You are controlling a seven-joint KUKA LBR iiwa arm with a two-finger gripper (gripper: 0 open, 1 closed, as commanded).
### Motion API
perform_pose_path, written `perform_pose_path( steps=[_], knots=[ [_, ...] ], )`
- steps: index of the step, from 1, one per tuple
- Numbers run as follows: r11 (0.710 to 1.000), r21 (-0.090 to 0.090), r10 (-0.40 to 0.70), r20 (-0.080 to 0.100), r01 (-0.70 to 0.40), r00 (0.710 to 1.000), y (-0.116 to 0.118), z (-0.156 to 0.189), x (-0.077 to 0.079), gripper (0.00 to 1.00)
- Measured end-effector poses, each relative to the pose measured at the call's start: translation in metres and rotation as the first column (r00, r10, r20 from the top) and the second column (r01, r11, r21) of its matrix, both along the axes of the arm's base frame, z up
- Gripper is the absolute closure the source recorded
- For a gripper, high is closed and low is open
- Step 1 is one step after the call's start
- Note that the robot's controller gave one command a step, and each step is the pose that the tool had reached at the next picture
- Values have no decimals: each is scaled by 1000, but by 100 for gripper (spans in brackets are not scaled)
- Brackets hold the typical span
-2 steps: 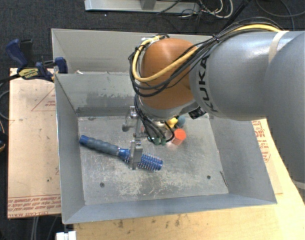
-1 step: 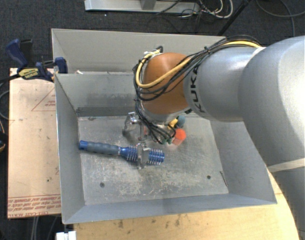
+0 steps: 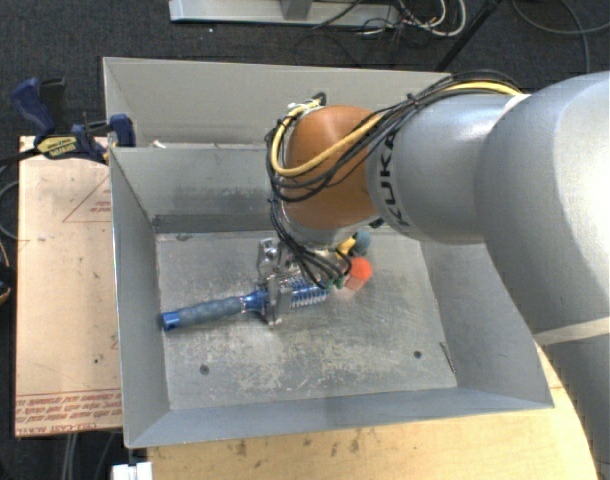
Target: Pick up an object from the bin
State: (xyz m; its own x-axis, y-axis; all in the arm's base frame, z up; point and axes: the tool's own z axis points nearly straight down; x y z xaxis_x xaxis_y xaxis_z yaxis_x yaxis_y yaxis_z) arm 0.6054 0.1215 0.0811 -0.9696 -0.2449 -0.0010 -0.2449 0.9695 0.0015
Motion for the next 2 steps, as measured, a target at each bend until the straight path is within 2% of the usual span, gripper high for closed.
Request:
perform_pose_path(
  steps=[1,2],
  knots=[
    [1000,0,29,10,-29,1000,-9,116,10,100],
    [999,0,47,8,-47,999,6,170,12,100]
  ],
)
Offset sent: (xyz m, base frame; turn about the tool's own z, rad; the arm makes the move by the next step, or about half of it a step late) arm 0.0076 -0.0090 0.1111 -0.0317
